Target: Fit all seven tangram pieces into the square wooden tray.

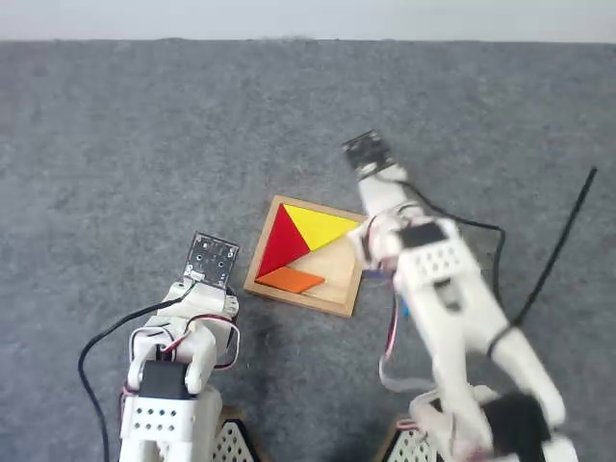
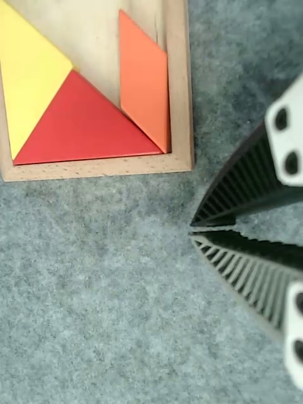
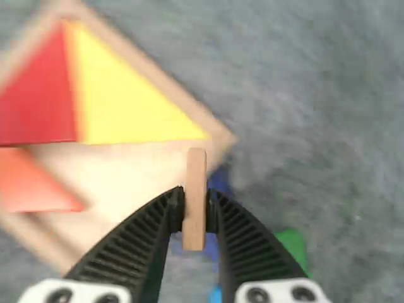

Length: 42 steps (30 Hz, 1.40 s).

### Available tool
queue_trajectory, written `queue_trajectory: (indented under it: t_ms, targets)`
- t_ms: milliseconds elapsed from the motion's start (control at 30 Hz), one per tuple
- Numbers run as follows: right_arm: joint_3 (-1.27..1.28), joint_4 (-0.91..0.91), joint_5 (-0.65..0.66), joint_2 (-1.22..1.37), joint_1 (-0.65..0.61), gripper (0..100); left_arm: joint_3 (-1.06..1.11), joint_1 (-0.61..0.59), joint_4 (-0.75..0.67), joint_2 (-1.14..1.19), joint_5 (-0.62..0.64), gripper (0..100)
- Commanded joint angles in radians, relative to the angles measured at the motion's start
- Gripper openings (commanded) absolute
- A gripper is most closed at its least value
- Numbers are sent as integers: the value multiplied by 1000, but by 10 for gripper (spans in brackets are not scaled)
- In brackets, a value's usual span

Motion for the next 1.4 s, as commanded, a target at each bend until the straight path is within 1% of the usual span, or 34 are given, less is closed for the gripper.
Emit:
queue_trajectory:
  t_ms: [0,67,167,333,467,633,767,900,1000,1100,1267,1367]
  targets:
    - [35,19,17,-186,-127,41,-7,-3,5,-12,8,13]
    - [35,47,15,-205,-188,40,-7,-3,5,-12,8,13]
    - [35,38,18,-191,-249,40,-7,-5,5,-12,8,13]
    - [29,-33,64,-108,-285,40,-7,-5,5,-12,8,13]
    - [-46,-33,69,18,-269,37,-7,-3,5,-12,8,13]
    - [-95,-59,34,125,-194,37,-7,-5,5,-12,8,13]
    - [-98,-113,89,156,-128,38,-7,-5,5,-12,8,13]
    - [-100,-133,206,165,-85,41,-7,-3,5,-12,8,13]
    - [-91,-130,259,168,-88,42,-7,-3,5,-12,8,13]
    - [-80,-130,293,196,-117,43,-7,-3,5,-12,8,13]
    - [-83,-131,310,283,-165,46,-7,-3,5,-12,8,13]
    - [-83,-130,310,320,-182,108,-7,-3,5,-12,8,13]
